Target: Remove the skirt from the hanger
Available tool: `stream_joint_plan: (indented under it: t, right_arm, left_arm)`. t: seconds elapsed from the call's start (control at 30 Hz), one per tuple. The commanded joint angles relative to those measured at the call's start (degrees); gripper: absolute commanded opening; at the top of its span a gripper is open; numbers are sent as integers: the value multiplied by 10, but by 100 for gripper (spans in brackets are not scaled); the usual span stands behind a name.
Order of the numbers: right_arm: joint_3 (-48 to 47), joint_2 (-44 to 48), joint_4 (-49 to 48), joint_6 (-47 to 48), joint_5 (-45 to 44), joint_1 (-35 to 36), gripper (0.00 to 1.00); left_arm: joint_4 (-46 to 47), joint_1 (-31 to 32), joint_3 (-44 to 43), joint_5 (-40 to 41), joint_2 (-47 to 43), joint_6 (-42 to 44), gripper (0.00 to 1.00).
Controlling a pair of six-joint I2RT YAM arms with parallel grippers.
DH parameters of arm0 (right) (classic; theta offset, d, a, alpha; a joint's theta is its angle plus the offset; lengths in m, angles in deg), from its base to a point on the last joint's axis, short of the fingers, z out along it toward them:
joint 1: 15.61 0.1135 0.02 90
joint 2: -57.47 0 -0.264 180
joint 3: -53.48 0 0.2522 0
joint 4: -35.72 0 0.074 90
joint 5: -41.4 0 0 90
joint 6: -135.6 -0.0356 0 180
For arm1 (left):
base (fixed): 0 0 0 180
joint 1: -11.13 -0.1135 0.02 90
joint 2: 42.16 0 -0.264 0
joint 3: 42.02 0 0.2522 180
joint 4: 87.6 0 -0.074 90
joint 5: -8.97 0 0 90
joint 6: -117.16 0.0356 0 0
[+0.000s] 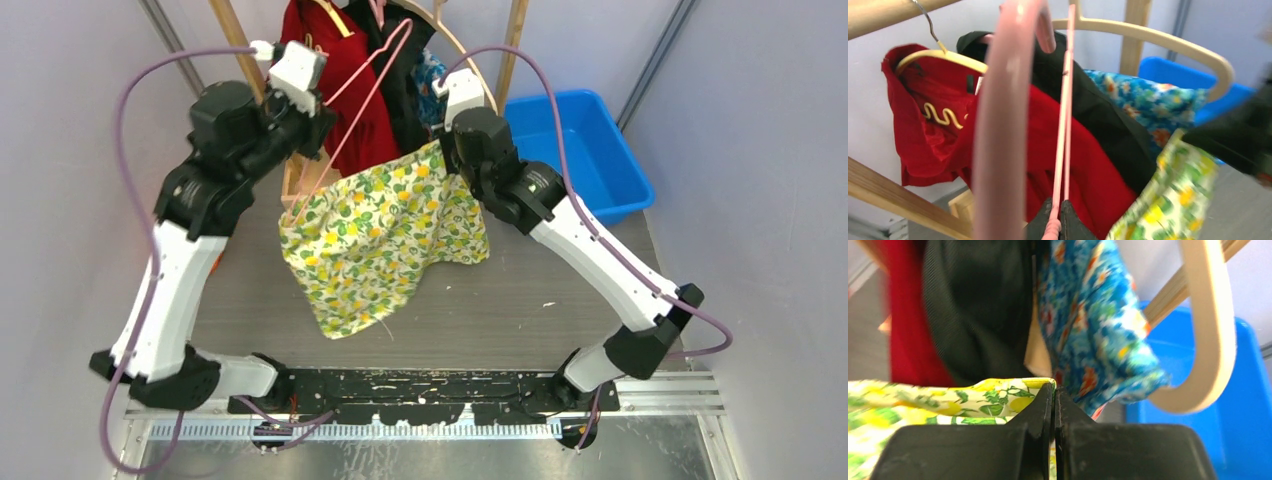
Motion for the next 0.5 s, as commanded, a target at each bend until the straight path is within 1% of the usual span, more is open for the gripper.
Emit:
stream_joint_plan:
  t: [0.0, 0.13, 0.23, 0.33, 0.47]
  right_arm:
    - [39, 59, 2, -51, 25, 29, 1]
    - [70, 68, -2, -65, 29, 37, 1]
    - [80, 80, -10, -54, 11, 38, 1]
    - [70, 89, -25, 1, -37, 37, 1]
    - [11, 88, -57, 83, -92, 37, 1]
  left_arm:
    - [56, -1, -79, 102, 59, 14, 0]
    - [46, -1, -122, 129, 76, 17, 0]
    - [44, -1, -112, 118, 48, 15, 0]
    - [36, -1, -88, 99, 1, 0, 0]
    - [40, -1, -32, 82, -59, -26, 0]
